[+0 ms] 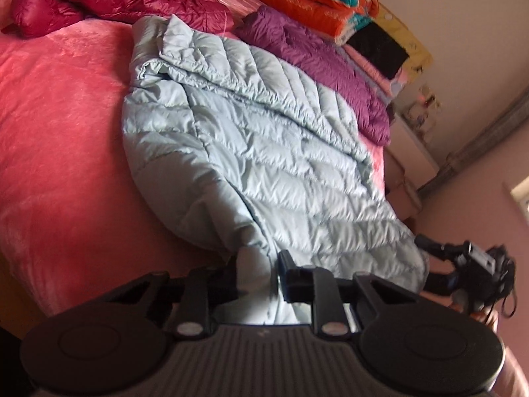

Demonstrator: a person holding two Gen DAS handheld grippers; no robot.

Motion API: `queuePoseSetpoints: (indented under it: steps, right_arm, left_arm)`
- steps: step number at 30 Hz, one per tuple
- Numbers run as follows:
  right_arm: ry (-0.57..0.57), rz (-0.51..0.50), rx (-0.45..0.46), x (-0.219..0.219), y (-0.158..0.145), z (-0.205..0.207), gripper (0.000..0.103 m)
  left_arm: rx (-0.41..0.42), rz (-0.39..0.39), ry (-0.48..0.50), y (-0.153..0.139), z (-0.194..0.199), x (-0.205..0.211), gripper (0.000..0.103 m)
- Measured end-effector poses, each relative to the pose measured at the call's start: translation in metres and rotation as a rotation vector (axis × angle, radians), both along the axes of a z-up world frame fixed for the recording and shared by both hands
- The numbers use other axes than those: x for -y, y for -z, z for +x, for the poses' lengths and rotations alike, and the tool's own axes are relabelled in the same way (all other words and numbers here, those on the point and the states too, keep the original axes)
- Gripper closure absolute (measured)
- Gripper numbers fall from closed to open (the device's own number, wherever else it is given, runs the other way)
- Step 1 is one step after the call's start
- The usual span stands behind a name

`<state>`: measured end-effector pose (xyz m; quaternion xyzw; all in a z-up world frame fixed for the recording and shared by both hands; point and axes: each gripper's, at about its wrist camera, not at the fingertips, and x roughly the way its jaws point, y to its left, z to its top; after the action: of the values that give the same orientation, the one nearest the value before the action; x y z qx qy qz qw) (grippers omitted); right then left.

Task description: Fold large clothes

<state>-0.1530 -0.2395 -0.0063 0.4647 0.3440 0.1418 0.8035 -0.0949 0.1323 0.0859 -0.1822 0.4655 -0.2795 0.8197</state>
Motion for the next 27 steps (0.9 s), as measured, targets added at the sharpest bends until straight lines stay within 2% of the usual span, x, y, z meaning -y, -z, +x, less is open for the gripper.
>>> queuePoseSetpoints:
  steps: [2,4,10,13,21,24,27]
  right_arm:
    - [0.024,0.048,0.005,0.002,0.0,0.003,0.014]
    - [0.036,0.05,0.022,0.0,-0.006,0.008,0.012]
    - [0.086,0.082,0.105,-0.01,-0.032,0.026,0.0]
    - [0.144,0.092,0.128,-0.009,-0.044,0.034,0.0]
    - [0.366,0.095,0.053,-0.008,-0.047,0.077,0.0]
    - [0.462,0.101,0.014,0.003,-0.048,0.087,0.0]
    - [0.568,0.149,-0.034,0.025,-0.042,0.092,0.0]
  left_arm:
    - [-0.011,-0.055,-0.022,-0.002,0.005,0.0,0.083]
    - [-0.016,-0.103,-0.043,-0.005,0.01,0.001,0.083]
    - [-0.007,-0.166,-0.078,-0.012,0.034,0.01,0.083]
    - [0.006,-0.191,-0.124,-0.014,0.049,0.012,0.083]
    - [-0.065,-0.331,-0.406,-0.001,0.102,-0.019,0.083]
    - [-0.058,-0.321,-0.517,0.0,0.12,-0.037,0.083]
    - [-0.075,-0.332,-0.592,0.003,0.131,-0.054,0.083]
